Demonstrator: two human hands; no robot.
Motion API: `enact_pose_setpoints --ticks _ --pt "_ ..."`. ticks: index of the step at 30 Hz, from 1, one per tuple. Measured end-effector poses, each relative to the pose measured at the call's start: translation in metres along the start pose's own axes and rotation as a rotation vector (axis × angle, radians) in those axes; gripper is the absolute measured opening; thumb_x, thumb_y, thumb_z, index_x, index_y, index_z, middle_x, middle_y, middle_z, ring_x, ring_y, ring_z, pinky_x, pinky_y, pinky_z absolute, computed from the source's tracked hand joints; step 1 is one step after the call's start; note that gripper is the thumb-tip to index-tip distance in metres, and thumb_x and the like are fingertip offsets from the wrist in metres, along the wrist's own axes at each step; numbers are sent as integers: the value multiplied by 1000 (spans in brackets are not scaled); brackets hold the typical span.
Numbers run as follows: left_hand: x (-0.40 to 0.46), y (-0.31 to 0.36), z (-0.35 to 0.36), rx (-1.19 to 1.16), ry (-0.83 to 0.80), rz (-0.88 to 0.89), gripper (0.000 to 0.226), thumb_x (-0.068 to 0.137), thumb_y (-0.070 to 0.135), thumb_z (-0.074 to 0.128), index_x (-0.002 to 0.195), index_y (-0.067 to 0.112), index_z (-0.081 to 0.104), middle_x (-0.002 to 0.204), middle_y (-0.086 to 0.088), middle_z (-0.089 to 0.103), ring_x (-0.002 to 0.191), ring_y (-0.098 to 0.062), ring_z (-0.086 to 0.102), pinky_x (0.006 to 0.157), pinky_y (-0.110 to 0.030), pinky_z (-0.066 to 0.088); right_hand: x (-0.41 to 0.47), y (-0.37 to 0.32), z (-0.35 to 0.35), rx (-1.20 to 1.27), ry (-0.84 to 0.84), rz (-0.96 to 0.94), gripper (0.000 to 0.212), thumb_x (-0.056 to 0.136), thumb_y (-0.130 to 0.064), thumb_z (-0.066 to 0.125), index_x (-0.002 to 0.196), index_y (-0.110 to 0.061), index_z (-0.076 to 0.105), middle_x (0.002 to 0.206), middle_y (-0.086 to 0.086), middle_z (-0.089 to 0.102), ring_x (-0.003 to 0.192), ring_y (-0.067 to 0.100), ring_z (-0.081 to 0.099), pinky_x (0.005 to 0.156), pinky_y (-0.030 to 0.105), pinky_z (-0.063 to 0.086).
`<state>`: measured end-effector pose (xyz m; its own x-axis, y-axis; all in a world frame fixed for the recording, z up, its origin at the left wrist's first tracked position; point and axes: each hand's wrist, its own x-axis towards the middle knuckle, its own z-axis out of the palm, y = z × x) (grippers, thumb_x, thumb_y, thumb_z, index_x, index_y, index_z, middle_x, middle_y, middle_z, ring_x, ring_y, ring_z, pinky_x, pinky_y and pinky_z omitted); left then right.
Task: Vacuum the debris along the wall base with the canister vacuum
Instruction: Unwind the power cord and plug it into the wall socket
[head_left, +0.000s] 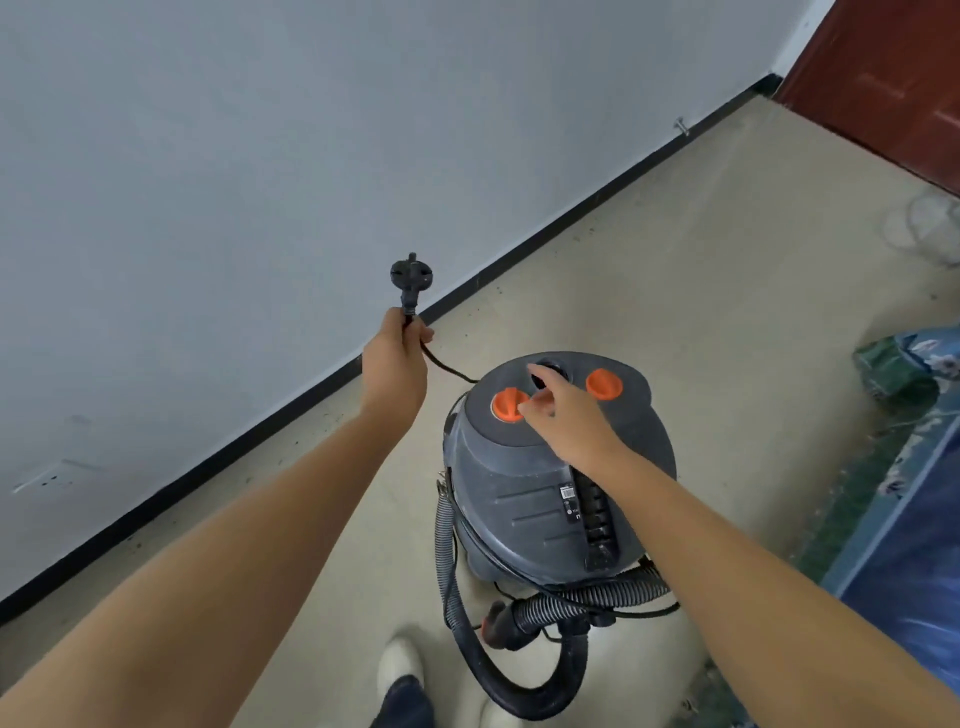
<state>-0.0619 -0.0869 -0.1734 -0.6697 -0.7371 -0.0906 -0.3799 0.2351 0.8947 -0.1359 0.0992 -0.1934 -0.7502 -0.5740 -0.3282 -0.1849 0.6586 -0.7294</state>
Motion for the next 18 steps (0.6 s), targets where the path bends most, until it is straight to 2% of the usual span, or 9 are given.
enact_pose_setpoints --ticks 1,3,5,6,8,9,12,15,18 --pt "5 8 4 -86 1 -3 22 102 12 32 95 5 52 97 -4 66 98 -23 63 84 -35 52 11 -13 5 2 -85 2 59 97 -23 53 150 -22 29 98 1 59 76 11 55 67 21 44" --pt "17 25 13 -274 -9 -39 23 102 10 31 90 9 50 94 -3 66 101 -23 65 87 -33 54 37 -32 17 -18 -161 -24 69 97 -27 54 154 -25 15 80 -4 54 70 10 53 68 23 46" --pt "36 41 21 -455 -40 -103 25 101 8 32 85 11 50 93 -6 69 100 -24 67 87 -35 56 68 -39 26 35 -101 -6 68 96 -26 53 153 -24 17 71 -2 54 67 13 52 67 27 45" --pt "45 47 24 -544 -62 -137 25 101 8 33 84 11 51 93 -9 70 100 -26 68 87 -36 56 83 -39 26 74 -36 19 60 95 -25 52 149 -22 26 73 1 58 68 15 52 66 29 44" --pt "60 50 27 -679 -108 -207 26 102 9 34 84 9 52 94 -13 71 100 -28 69 88 -37 55 107 -37 15 65 94 44 32 96 -23 49 127 -15 49 85 10 64 76 22 55 70 31 43" --pt "67 49 29 -727 -135 -243 26 102 9 35 83 8 53 95 -15 71 100 -28 69 90 -37 55 117 -34 6 25 141 47 24 98 -22 47 118 -12 54 89 10 64 79 24 56 69 30 41" --pt "84 51 43 -842 -237 -363 29 101 7 39 79 7 57 96 -16 70 101 -28 68 93 -36 53 136 -17 -37 -245 239 53 23 100 -20 43 111 -10 60 91 8 62 80 23 54 61 29 37" --pt "99 59 70 -966 -264 -483 29 102 11 40 80 5 57 93 -15 70 91 -26 70 89 -35 55 139 14 -92 -644 261 141 27 98 -24 45 112 -11 63 109 13 59 99 30 55 71 34 39" --pt "102 70 104 -991 -310 -546 19 101 10 42 91 1 55 93 -17 70 86 -25 72 81 -33 58 116 65 -144 -773 268 338 29 99 -24 44 117 -8 60 118 16 52 111 33 50 80 38 43"
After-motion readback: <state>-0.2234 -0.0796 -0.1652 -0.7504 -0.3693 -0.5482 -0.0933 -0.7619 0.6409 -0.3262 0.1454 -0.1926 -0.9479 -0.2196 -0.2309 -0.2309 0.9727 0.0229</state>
